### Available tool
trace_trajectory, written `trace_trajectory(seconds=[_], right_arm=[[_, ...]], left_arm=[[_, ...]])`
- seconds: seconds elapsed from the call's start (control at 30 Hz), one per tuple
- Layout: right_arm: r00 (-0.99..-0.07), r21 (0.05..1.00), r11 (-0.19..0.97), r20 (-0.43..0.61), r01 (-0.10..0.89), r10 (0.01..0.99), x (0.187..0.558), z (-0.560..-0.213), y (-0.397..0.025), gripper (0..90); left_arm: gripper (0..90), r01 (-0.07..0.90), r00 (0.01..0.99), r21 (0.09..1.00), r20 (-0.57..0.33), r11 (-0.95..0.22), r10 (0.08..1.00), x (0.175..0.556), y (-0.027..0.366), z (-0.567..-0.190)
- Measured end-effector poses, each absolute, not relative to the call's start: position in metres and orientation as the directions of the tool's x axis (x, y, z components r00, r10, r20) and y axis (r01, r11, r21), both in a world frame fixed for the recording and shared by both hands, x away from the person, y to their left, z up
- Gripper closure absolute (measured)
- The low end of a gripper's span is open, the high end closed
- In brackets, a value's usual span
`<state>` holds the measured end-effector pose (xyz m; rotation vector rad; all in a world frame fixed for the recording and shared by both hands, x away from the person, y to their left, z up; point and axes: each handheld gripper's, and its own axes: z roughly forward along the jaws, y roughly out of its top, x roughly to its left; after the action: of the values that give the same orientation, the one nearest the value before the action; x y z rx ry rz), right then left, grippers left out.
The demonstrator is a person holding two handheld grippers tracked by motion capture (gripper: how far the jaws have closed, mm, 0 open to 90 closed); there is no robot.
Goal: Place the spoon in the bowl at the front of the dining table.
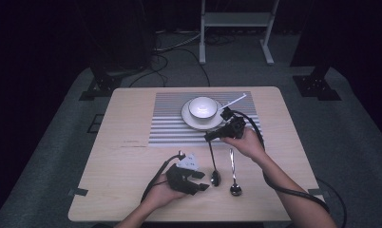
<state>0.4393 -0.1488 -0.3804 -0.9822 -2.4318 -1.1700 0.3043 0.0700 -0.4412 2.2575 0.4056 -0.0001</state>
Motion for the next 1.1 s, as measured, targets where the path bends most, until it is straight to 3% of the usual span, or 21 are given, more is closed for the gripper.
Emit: trace_trajectory(seconds=[0.4,1.1], right_arm=[[-0.710,0.623,0.363,0.503,0.693,0.493,0.455,-0.364,-0.162,89.0],[-0.667,0.649,0.264,0.514,0.713,0.539,0.477,-0.350,-0.175,89.0]], left_arm=[[28.2,0.331,0.921,0.751,-0.125,-0.571,0.370,0.308,0.083,-0.439],[18.2,0.395,0.873,0.767,-0.141,-0.506,0.467,0.320,0.113,-0.433]])
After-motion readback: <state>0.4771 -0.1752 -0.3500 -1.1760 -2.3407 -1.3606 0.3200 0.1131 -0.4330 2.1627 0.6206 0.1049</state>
